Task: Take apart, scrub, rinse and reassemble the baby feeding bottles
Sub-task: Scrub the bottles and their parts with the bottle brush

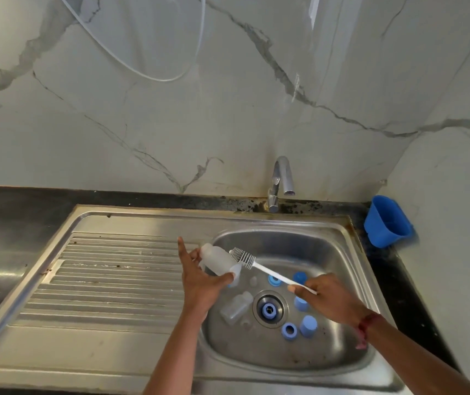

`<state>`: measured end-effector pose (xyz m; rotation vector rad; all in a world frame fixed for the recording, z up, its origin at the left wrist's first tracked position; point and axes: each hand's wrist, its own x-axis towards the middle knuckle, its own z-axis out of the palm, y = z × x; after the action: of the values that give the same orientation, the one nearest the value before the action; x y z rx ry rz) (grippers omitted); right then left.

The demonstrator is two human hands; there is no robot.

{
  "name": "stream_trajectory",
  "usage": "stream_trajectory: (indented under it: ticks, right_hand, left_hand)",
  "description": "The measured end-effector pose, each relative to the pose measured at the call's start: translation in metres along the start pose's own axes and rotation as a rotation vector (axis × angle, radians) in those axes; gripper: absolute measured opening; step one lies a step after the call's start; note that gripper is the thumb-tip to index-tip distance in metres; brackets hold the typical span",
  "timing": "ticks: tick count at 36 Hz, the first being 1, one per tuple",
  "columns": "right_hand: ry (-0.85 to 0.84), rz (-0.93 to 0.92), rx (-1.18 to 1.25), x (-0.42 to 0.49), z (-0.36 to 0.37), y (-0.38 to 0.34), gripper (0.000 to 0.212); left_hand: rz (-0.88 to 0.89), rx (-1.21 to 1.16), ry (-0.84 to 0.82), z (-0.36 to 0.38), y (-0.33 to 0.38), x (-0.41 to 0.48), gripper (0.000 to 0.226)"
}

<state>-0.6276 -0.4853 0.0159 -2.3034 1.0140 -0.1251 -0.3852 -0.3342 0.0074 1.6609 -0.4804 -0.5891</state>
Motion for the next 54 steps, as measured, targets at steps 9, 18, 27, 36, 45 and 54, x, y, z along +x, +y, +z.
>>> stream_trajectory:
  ticks: [9,18,27,36,45,54]
  right_hand:
    - [-0.058,0.114,-0.038,-0.010,0.015,0.006,0.069]
    - [-0.018,0.125,-0.035,0.008,0.013,0.004,0.059]
    - [-0.040,0.180,0.213,0.023,0.041,0.008,0.060]
    - [-0.116,0.205,0.294,0.030,0.067,0.017,0.058]
    - [-0.167,0.310,0.289,0.029,0.093,0.033,0.061]
    - [-0.189,0.315,0.282,0.025,0.098,0.038,0.070]
  left_hand:
    - [0.007,0.003,-0.181,0.008,-0.011,-0.031,0.144]
    - [-0.082,0.066,-0.229,0.012,-0.021,-0.027,0.128]
    - [-0.540,-0.322,-0.142,0.026,-0.032,-0.029,0.054]
    - [-0.724,-0.283,-0.096,0.036,-0.046,-0.029,0.014]
    - [-0.926,0.080,-0.019,0.053,-0.071,-0.022,0.039]
    - [-0.807,0.351,-0.030,0.071,-0.086,-0.018,0.042]
